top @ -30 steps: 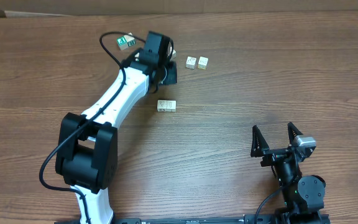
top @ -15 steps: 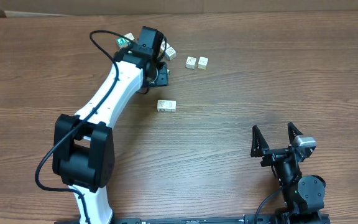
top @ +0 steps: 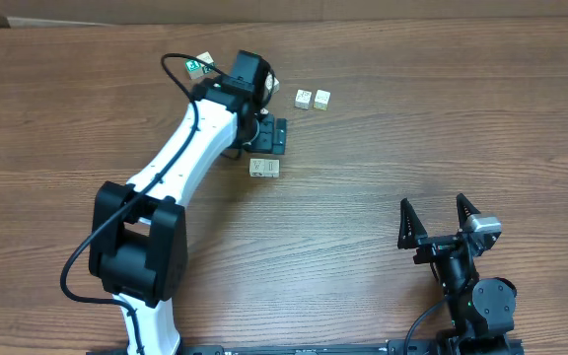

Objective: Form a horizontal line

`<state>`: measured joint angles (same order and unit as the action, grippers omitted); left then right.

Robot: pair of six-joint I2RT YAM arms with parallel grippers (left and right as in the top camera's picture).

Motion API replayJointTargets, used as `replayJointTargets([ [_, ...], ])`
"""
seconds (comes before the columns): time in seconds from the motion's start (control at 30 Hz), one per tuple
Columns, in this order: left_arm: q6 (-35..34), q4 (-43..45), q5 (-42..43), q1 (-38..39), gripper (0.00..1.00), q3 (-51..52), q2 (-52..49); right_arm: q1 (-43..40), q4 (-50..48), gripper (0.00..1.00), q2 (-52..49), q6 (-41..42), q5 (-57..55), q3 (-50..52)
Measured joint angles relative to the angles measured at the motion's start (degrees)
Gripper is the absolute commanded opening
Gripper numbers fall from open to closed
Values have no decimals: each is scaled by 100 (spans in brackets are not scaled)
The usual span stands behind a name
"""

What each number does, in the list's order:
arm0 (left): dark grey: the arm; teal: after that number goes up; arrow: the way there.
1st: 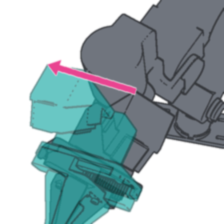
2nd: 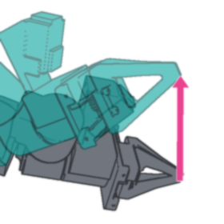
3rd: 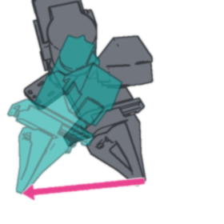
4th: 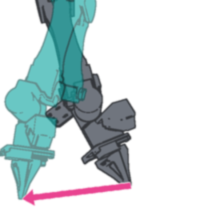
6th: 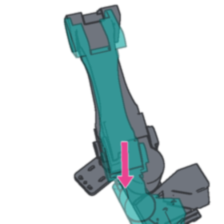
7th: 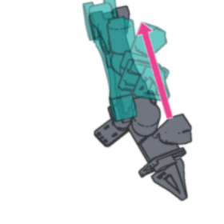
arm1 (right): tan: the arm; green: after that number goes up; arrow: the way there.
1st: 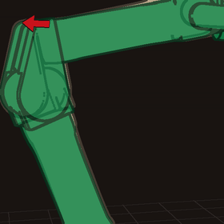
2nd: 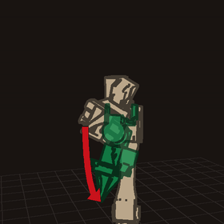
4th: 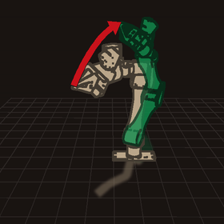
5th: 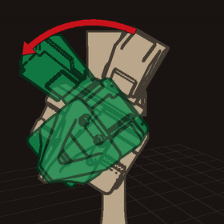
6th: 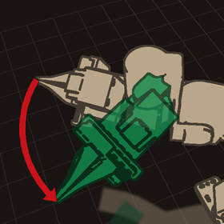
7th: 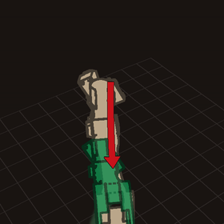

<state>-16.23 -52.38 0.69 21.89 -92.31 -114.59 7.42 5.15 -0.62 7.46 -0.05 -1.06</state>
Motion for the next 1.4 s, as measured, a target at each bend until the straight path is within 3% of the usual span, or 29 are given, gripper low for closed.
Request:
replayJointTargets([
  [0.33, -74, -42, -11, 251, 100, 2, -461, 2, 2, 100, 0, 0, 2, 0],
  [0.57, -299, -61, -33, 251, 86, 7, -595, 0, 0, 100, 0, 0, 2, 0],
  [1.13, -501, 181, -313, 326, 84, 186, -599, 0, 2, 100, 0, -2, 0, 0],
  [1.4, -588, 417, -332, 326, 79, 393, -599, 2, 0, 100, 0, -2, 2, 0],
])
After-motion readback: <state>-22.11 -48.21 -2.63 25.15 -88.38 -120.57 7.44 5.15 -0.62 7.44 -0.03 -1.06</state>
